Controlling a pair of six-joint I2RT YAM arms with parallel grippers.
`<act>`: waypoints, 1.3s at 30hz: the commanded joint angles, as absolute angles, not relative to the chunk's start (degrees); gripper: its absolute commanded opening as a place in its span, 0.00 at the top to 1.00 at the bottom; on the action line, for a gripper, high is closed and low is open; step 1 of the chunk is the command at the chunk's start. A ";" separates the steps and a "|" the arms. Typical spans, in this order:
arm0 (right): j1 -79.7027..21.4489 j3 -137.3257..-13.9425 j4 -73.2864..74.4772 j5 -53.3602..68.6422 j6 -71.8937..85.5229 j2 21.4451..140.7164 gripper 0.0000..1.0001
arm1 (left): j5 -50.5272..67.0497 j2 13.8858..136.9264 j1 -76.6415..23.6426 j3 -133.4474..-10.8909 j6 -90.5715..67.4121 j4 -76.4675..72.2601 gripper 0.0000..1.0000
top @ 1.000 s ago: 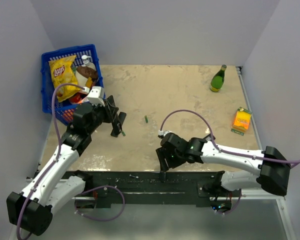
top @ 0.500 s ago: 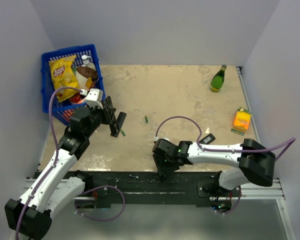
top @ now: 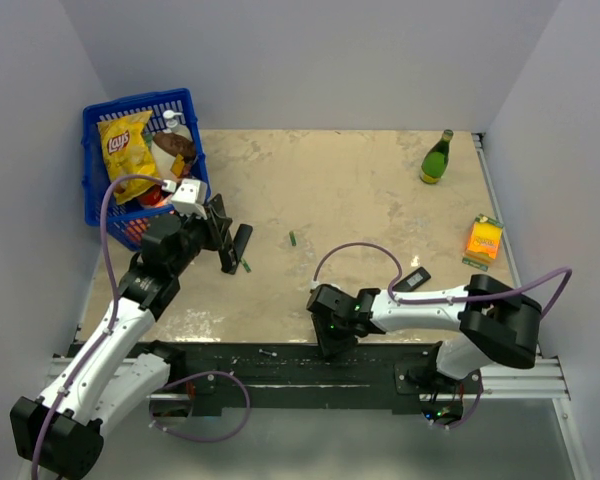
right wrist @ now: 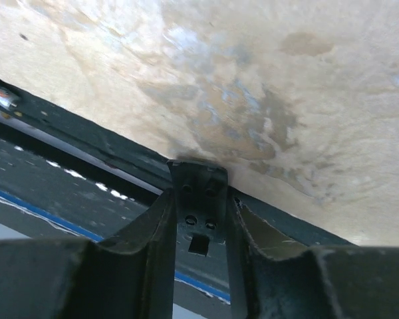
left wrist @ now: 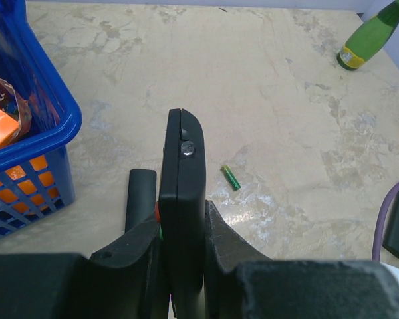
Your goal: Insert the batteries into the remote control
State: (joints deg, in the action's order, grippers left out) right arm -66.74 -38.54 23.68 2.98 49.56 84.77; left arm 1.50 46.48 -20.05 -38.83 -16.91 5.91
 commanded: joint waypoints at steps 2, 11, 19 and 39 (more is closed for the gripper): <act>-66.88 -39.72 21.88 2.91 49.75 84.38 0.88 | 1.58 46.32 -20.13 -39.02 -16.26 4.39 1.00; -64.78 -53.78 37.69 -7.80 39.23 84.80 1.00 | 1.67 46.05 -20.13 -39.02 -16.00 4.39 1.00; -51.00 -64.41 34.19 -10.92 24.27 97.89 0.73 | 0.53 45.44 -20.13 -38.67 -15.56 4.75 1.00; -48.60 -66.36 29.71 -18.28 19.25 100.28 0.42 | 0.79 45.61 -20.13 -38.32 -15.47 4.66 1.00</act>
State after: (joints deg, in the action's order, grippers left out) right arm -49.04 -67.77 32.21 -16.05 21.54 100.75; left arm 0.93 46.15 -20.05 -38.48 -16.71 6.96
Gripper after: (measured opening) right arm 0.585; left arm 0.238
